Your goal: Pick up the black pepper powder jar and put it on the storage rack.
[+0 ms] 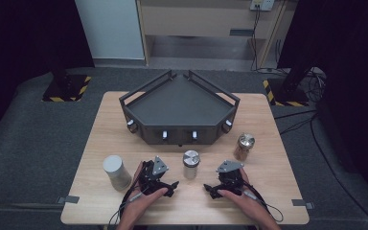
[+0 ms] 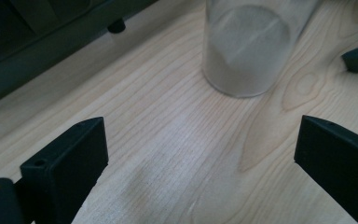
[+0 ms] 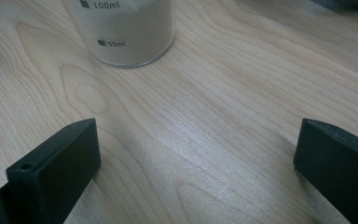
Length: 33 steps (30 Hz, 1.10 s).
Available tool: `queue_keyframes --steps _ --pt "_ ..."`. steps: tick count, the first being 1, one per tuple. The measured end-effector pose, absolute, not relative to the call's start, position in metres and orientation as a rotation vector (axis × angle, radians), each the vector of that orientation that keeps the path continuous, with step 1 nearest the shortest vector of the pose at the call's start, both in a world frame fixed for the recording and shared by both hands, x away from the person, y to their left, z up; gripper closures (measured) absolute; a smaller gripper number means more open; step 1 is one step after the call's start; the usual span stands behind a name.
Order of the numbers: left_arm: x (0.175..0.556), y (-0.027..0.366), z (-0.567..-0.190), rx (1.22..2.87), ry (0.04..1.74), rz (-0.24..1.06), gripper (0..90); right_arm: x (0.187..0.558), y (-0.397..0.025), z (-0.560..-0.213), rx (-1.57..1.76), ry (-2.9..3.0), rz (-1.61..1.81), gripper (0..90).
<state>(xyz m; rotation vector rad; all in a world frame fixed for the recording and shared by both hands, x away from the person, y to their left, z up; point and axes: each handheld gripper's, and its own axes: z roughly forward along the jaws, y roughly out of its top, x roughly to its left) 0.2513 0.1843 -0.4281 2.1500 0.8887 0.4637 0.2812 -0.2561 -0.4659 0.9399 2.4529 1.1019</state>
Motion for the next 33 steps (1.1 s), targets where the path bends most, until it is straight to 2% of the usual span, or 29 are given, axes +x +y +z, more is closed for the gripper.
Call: queue_keyframes --steps 33 --pt "0.226 0.198 -0.373 2.156 0.844 0.536 1.5 0.279 -0.255 -0.466 0.951 2.445 1.097 0.6"
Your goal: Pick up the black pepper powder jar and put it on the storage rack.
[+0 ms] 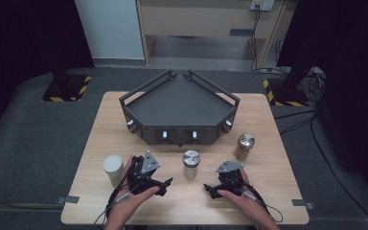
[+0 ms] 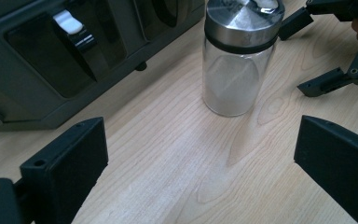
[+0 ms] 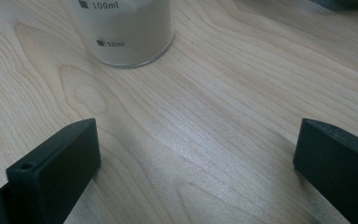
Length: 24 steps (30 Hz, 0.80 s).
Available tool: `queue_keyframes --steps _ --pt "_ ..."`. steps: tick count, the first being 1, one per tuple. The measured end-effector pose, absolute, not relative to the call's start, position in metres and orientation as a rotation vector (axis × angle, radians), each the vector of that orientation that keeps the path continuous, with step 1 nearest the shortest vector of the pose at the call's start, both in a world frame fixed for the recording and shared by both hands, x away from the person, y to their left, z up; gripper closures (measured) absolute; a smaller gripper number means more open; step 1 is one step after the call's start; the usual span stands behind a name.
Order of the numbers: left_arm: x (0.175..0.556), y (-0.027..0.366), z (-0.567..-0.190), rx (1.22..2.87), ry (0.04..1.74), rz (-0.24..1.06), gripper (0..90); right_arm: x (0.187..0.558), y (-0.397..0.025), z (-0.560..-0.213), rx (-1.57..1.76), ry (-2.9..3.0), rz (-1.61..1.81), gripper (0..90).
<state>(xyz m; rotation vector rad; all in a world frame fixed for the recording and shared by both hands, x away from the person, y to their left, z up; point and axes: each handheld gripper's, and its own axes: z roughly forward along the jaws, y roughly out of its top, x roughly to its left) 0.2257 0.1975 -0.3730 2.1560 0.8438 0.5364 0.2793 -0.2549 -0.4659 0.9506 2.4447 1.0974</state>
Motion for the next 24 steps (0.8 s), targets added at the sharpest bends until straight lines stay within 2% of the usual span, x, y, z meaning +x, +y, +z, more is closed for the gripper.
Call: queue_keyframes --steps 24 --pt "0.225 0.203 -0.350 2.157 0.850 0.541 1.5 0.279 -0.254 -0.466 0.955 2.442 1.096 0.6"
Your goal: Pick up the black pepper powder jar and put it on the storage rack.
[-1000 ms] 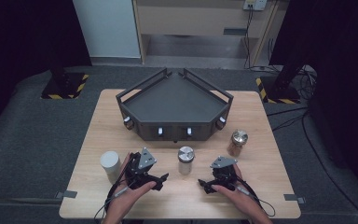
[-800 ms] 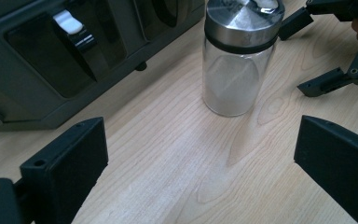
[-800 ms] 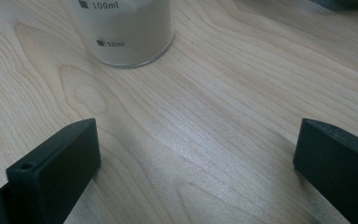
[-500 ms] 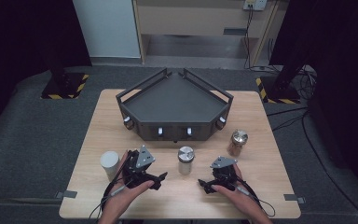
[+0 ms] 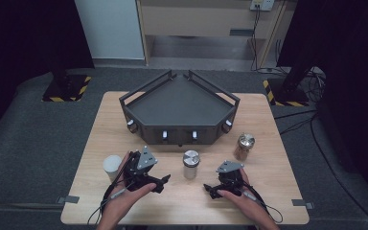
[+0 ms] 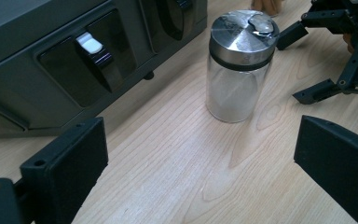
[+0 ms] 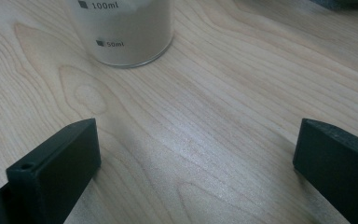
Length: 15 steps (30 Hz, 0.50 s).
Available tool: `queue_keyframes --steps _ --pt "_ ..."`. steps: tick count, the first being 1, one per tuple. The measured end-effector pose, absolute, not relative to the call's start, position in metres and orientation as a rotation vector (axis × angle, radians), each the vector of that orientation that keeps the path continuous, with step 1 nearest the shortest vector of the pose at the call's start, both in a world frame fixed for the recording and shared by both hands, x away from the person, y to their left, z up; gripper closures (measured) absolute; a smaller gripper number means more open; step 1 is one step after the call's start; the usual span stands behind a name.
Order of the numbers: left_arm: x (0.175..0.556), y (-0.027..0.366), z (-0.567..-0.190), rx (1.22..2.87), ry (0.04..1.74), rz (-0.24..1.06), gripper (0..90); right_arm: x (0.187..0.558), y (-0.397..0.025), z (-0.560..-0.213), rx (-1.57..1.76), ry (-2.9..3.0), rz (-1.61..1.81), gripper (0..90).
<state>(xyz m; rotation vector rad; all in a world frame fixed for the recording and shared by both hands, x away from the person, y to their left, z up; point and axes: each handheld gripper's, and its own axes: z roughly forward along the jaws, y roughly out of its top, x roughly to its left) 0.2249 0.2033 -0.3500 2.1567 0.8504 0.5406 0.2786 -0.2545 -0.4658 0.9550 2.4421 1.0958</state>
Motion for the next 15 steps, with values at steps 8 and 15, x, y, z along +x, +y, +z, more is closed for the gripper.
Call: queue_keyframes --steps 8,15 --pt "0.222 0.204 -0.344 2.152 0.838 0.555 1.5 0.279 -0.255 -0.466 0.954 2.442 1.096 0.6" --pt "0.222 0.208 -0.335 2.154 0.836 0.583 1.5 0.279 -0.255 -0.466 0.954 2.442 1.096 0.6"
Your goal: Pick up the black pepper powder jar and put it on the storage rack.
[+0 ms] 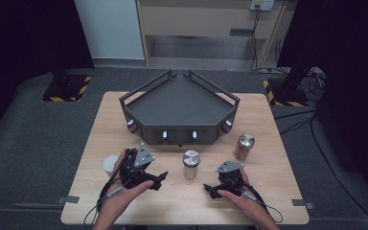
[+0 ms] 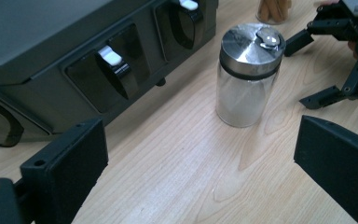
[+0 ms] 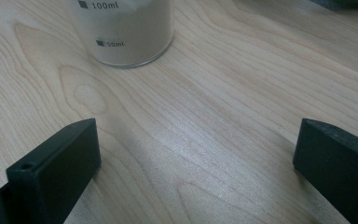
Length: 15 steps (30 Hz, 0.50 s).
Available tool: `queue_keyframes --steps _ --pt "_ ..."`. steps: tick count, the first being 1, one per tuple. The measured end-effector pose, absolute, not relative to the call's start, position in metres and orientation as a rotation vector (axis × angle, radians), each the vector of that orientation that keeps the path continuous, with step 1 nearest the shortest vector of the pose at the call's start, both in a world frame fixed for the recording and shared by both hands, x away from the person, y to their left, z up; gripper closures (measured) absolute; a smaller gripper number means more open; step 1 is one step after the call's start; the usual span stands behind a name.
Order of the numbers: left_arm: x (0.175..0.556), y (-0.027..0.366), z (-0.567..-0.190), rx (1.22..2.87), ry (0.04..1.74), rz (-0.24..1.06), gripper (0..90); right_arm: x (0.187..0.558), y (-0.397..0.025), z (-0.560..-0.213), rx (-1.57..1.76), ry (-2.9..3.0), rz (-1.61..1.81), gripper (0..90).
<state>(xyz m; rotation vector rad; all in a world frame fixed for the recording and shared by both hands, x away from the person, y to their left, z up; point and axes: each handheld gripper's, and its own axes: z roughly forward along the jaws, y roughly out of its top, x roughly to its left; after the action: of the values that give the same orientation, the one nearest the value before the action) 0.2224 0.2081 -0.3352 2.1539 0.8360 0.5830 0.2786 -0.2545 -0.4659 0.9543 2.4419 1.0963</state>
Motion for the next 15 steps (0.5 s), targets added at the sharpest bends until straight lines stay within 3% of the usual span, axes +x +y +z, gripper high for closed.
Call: queue_keyframes --steps 15 --pt "0.221 0.222 -0.328 2.113 0.857 0.601 1.7 0.279 -0.254 -0.466 0.955 2.442 1.096 0.7"
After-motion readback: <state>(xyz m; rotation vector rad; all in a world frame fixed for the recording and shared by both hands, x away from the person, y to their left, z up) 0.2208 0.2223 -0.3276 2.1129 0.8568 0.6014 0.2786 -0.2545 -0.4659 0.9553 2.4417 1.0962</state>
